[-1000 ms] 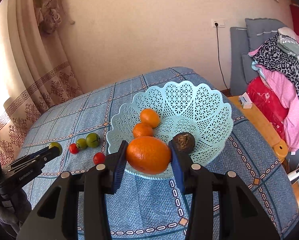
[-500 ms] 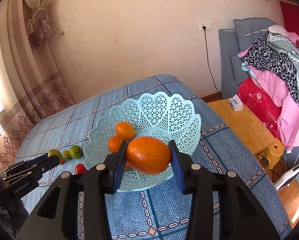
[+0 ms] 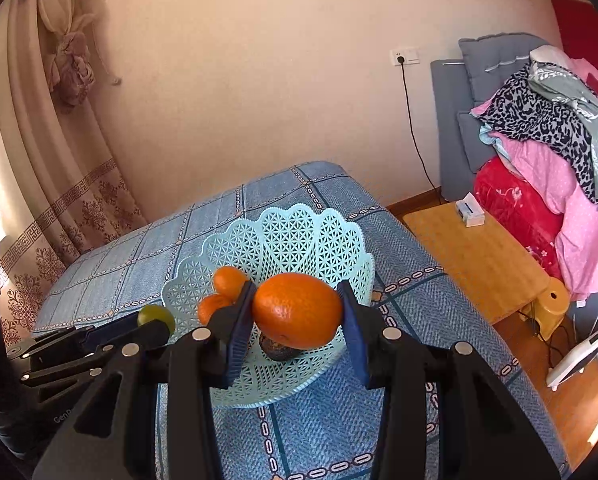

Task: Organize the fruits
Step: 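Open the right tool to drop the orange while the left tool drops the green tomato, then grasp the red tomato with the left tool while the right tool moves to the tomatoes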

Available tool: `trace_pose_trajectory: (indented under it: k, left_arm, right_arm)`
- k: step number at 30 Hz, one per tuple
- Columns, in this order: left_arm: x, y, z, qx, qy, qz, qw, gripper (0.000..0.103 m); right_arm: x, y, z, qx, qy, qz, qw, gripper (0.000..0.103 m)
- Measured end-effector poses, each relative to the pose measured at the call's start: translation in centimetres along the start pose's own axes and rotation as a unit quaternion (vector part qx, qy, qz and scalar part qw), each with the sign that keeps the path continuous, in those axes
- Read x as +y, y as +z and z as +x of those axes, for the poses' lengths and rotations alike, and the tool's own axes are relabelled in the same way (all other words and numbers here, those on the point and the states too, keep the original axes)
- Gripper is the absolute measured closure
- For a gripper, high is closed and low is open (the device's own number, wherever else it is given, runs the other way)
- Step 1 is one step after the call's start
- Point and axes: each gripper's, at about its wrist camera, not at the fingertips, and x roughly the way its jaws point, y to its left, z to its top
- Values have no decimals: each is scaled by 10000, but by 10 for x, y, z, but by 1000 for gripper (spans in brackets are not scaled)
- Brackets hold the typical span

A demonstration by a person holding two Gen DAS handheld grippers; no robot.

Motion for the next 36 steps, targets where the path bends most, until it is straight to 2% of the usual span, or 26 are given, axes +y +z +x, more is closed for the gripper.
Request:
trace_pose_trajectory:
  k: [5, 6, 7, 8, 9, 12, 20, 23, 36]
  left_arm:
    - [-17, 3, 13, 91, -252, -20, 9996, 71]
    - [-20, 3, 15, 94, -281, -7, 9996, 54]
    - [-21, 3, 17, 81, -284, -26, 9996, 43]
    - [-21, 3, 17, 39, -186, -55, 9998, 33]
    - [-20, 2, 17, -22, -135, -72, 9999, 31]
    - [-13, 3, 16, -21, -92, -160, 9998, 31]
    - [11, 3, 4, -167, 366, -288, 9988, 31]
    - [23, 3, 0, -215, 444, -383, 9980, 27]
    - [85, 4, -27, -412, 887, -892, 9912, 24]
  right_arm:
    - [-9, 4, 2, -29, -11, 86, 10000, 61]
    - [-10, 4, 2, -30, -9, 95, 9999, 61]
    - [-11, 4, 3, -36, -13, 104, 9999, 61]
    - [-13, 4, 2, -61, -8, 141, 9999, 61]
    - [-14, 5, 2, -70, -40, 133, 9999, 61]
    - [-13, 5, 2, -120, -69, 97, 9999, 60]
    - [-2, 11, 3, -176, -23, -14, 9998, 60]
    - [-1, 11, 1, -196, -17, 29, 9998, 60]
    - [21, -1, -1, -97, 106, -30, 9999, 56]
